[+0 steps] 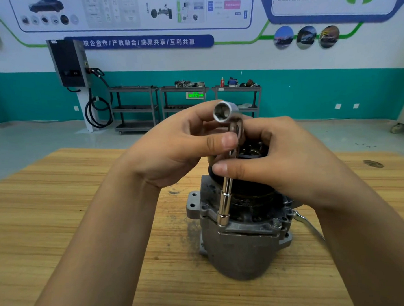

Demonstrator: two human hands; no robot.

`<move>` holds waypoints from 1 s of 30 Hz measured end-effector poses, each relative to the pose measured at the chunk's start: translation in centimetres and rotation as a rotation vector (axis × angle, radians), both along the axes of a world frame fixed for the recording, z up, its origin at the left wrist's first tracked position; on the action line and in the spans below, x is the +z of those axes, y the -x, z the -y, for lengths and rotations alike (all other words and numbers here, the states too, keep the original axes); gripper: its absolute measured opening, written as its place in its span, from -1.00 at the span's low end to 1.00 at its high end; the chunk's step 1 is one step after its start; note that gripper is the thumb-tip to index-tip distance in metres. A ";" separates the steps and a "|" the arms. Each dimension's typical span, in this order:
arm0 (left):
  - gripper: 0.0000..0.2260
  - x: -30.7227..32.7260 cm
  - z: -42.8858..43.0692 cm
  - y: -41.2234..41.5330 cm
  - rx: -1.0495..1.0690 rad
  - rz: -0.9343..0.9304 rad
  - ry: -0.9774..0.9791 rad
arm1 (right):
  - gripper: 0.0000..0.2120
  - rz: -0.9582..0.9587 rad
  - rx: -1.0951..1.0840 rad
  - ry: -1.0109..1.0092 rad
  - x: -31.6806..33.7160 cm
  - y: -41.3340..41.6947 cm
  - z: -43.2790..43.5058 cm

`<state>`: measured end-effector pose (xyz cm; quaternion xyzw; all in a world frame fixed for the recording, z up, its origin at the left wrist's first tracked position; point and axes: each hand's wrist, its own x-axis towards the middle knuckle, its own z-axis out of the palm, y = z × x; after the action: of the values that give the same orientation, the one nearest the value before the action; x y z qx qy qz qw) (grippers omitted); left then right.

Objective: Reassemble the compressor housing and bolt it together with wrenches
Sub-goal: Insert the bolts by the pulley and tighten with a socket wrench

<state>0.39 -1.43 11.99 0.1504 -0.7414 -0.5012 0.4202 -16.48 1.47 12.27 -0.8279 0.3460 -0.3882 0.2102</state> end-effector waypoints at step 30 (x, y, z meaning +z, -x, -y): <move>-0.78 0.1 -0.5 0.2 0.056 0.050 0.022 | -0.86 0.039 0.026 -0.007 -0.3 0.3 0.5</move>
<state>0.23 -0.88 12.07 0.1790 -0.7527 -0.4771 0.4169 -16.77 0.97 12.01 -0.8239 0.3324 -0.4000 0.2249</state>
